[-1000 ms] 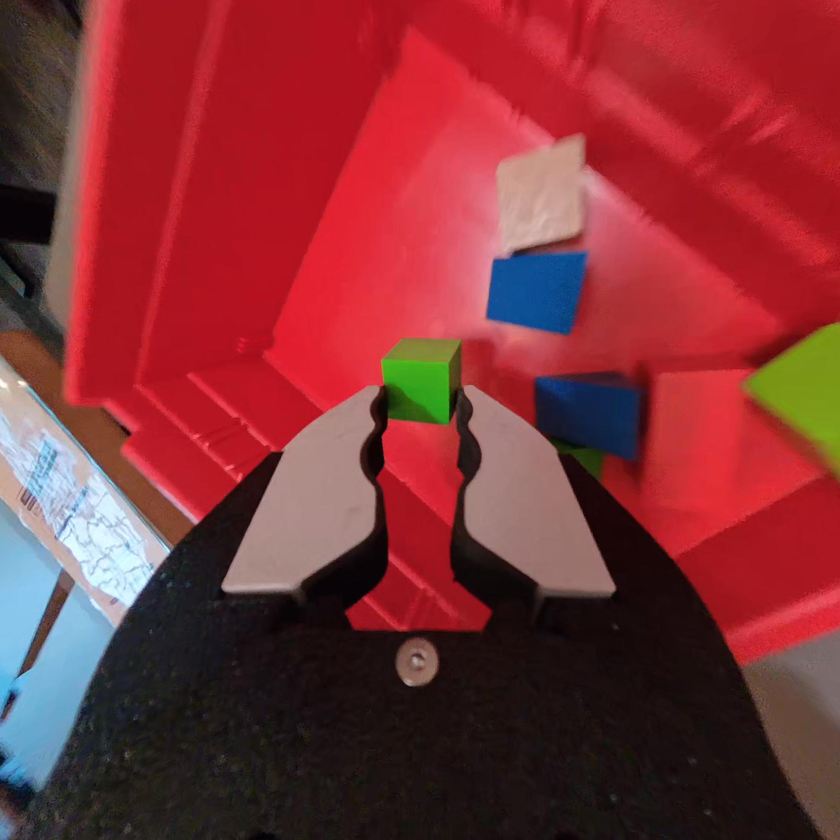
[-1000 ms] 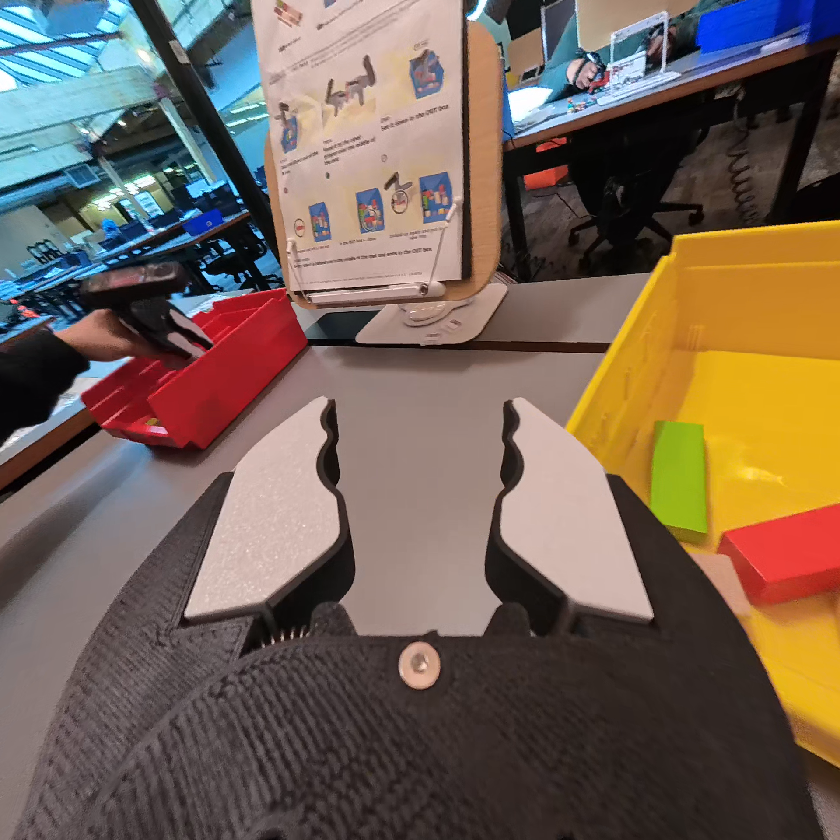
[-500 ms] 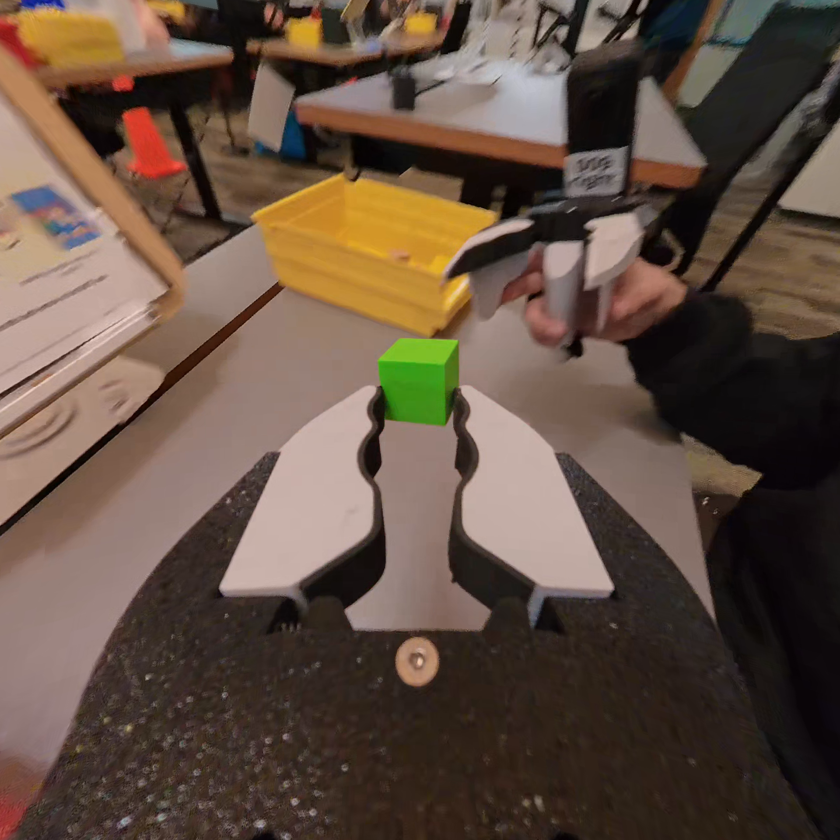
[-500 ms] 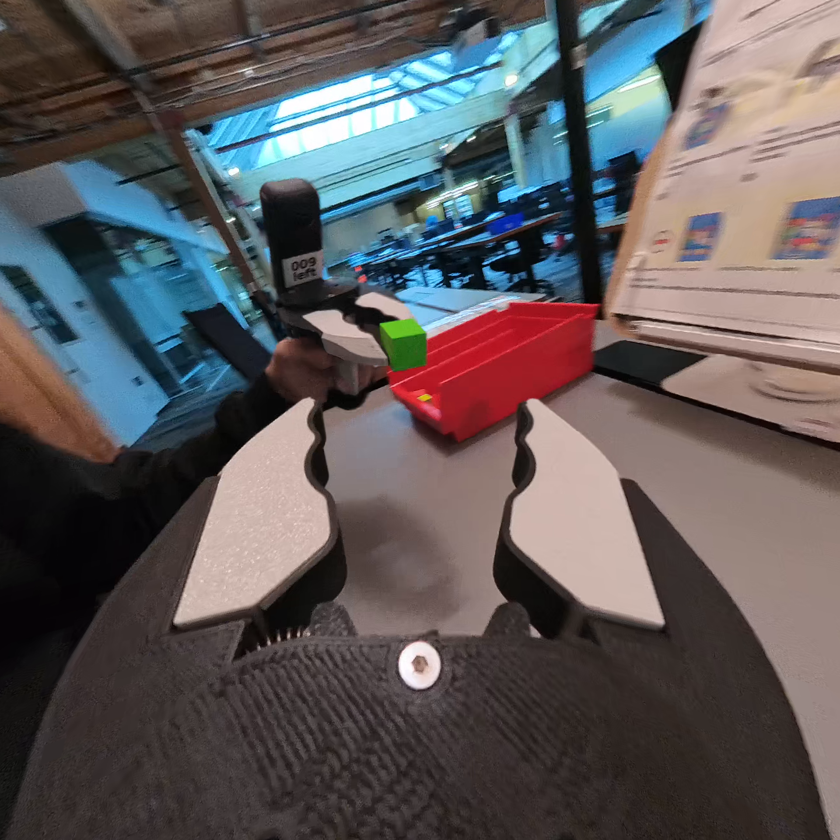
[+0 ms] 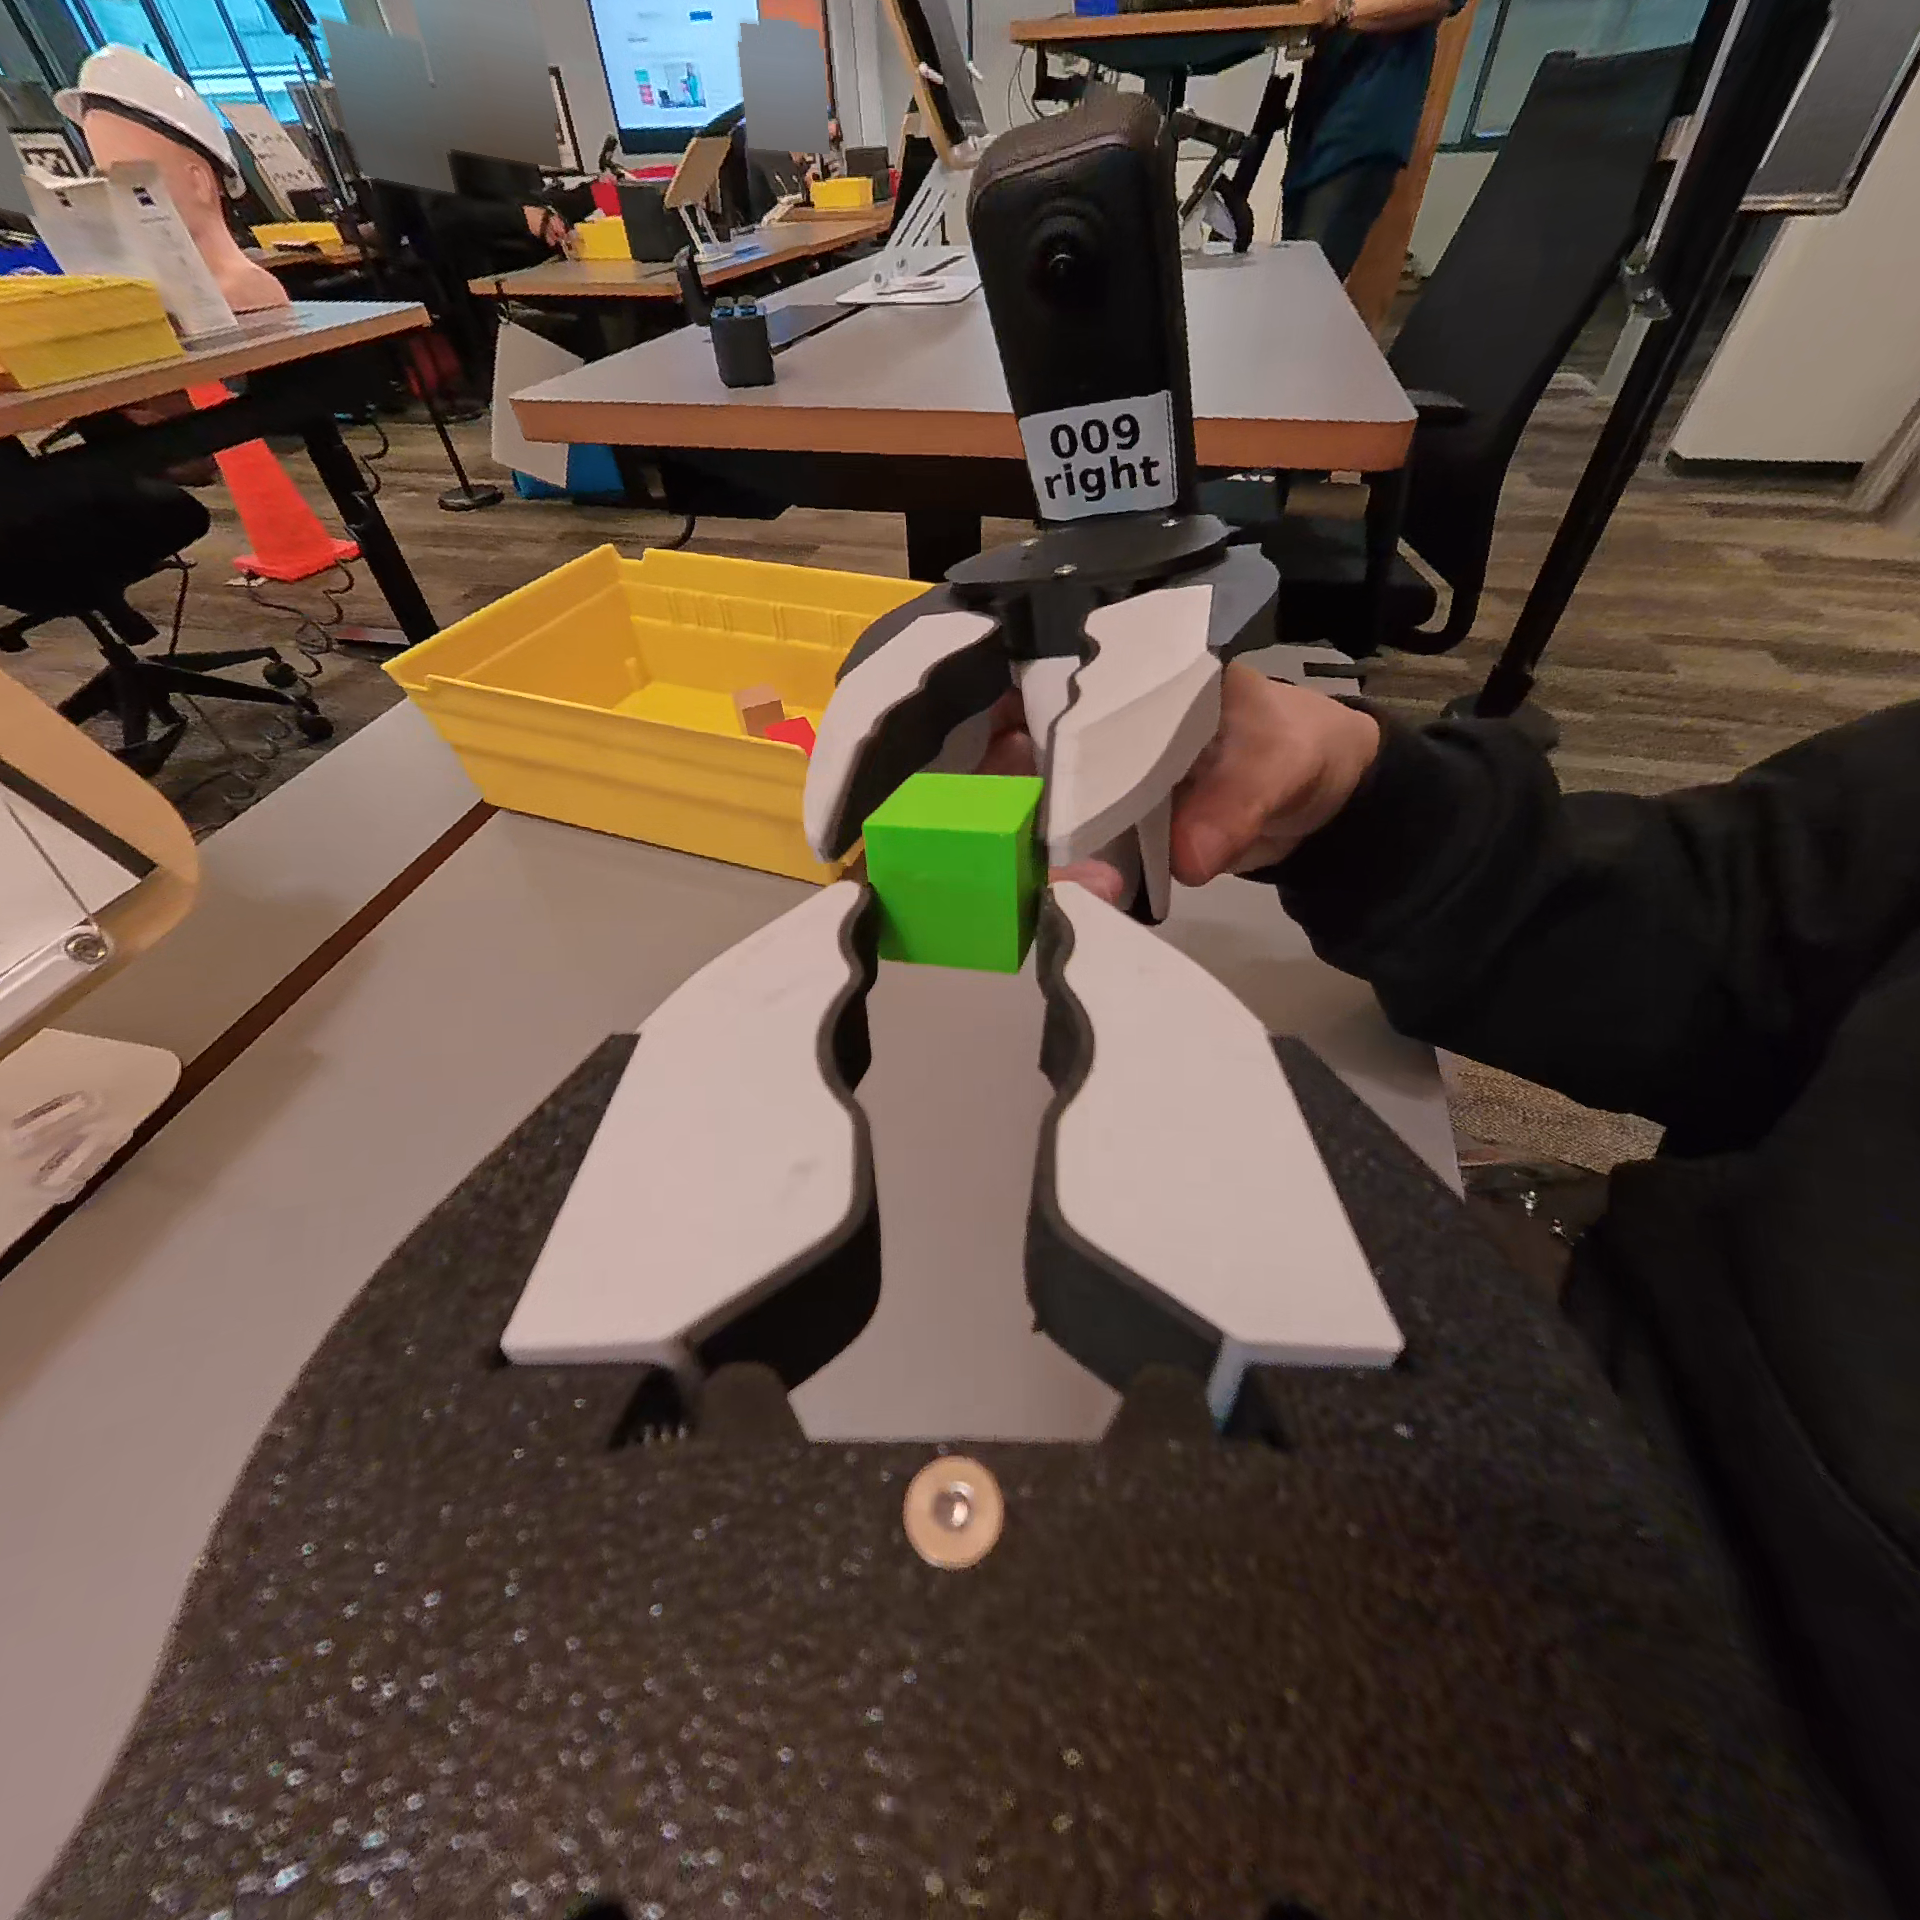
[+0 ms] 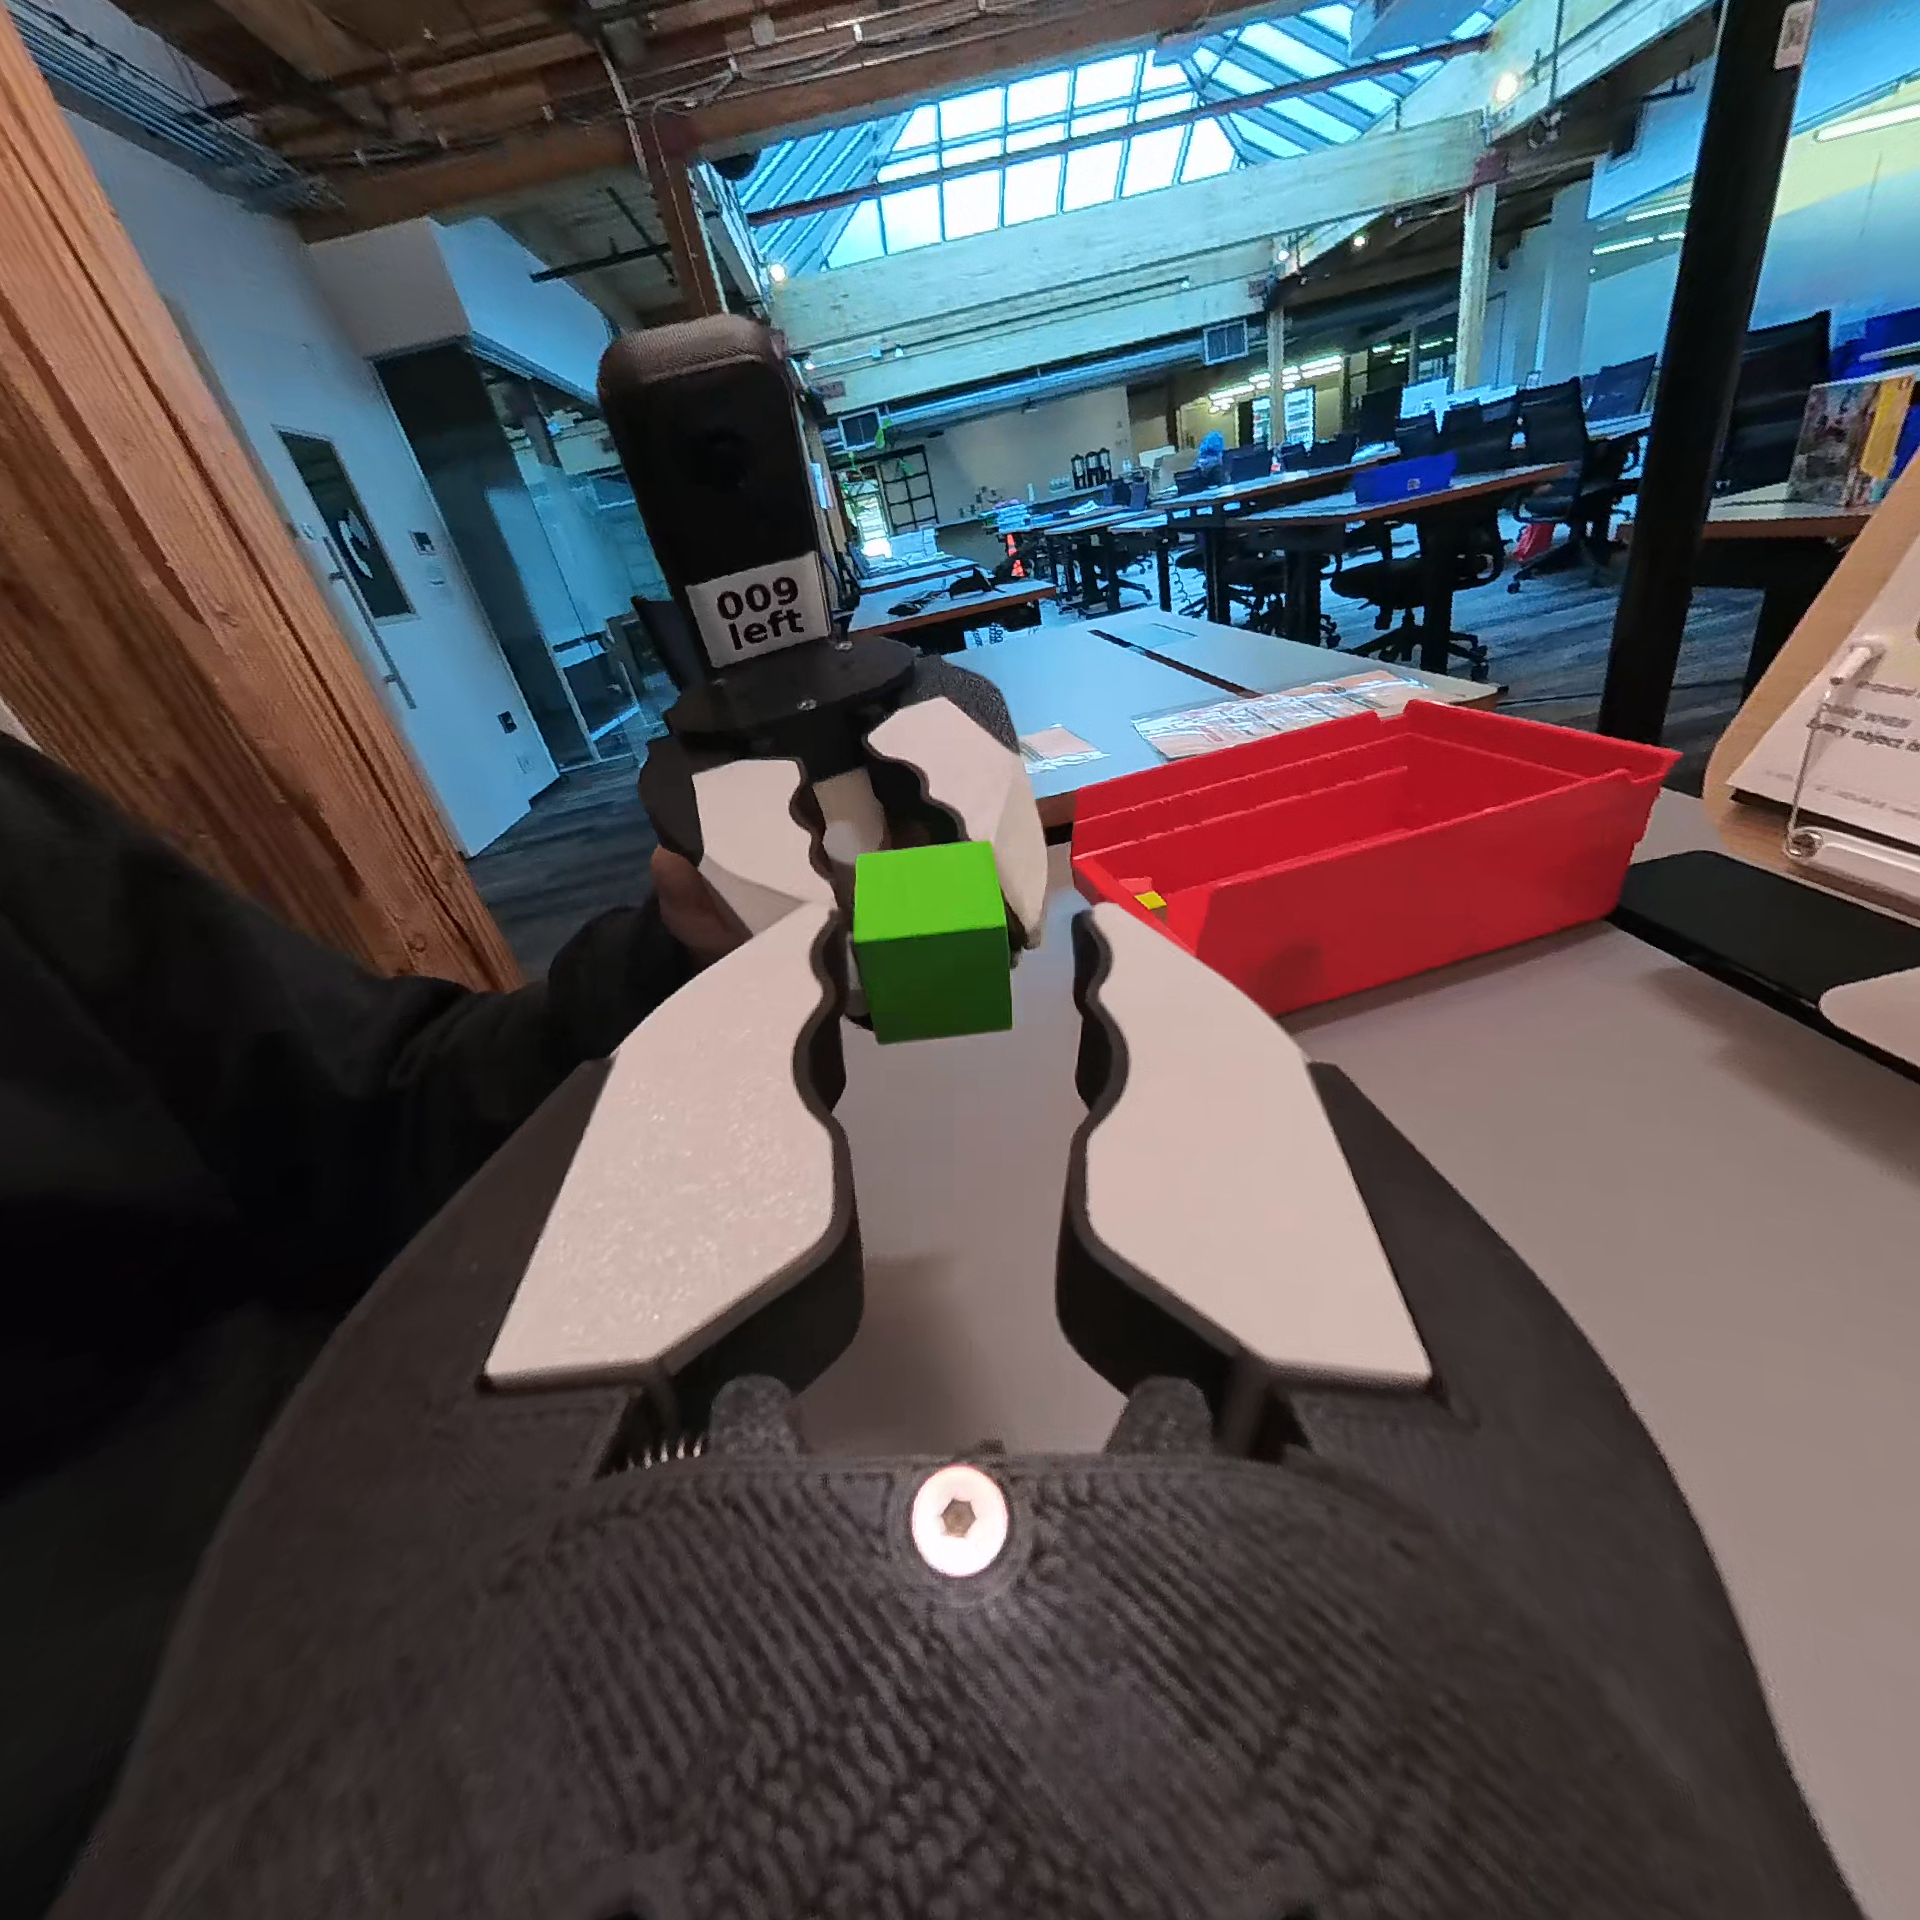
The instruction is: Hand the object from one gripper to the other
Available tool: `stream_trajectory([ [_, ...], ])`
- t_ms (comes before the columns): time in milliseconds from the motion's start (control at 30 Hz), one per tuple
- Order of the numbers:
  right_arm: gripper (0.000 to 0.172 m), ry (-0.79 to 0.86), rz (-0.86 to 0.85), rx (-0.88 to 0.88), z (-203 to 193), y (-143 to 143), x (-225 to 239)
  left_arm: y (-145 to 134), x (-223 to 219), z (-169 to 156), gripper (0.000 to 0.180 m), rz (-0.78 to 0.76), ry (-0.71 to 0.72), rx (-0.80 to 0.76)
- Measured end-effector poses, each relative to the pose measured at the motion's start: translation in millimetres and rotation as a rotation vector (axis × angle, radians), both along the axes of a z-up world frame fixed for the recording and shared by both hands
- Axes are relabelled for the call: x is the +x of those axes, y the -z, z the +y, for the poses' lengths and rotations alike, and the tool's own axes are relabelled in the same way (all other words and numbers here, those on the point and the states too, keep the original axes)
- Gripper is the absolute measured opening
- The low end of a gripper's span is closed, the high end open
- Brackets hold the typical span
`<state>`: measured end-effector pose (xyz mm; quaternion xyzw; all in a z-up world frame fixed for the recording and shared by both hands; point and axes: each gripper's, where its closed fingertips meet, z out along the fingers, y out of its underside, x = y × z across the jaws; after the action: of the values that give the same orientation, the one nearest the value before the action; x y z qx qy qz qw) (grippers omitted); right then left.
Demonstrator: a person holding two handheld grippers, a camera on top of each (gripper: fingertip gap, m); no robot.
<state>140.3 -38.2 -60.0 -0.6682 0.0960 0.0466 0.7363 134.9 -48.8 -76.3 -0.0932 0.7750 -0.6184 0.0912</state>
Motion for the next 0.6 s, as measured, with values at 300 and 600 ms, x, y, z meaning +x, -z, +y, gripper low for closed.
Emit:
stream_trajectory([
  [300, 0.027, 0.124, -0.055, -0.024, -16.2, -0.9, 17.4, 11.4, 12.2, 3.2, 0.039, 0.027, -0.095, -0.021],
  [600, 0.027, 1.162, 0.165, -0.169, -291.2, 53.2, 133.0, 43.2, 19.2, 28.1, 0.037, 0.072, -0.175, 0.051],
])
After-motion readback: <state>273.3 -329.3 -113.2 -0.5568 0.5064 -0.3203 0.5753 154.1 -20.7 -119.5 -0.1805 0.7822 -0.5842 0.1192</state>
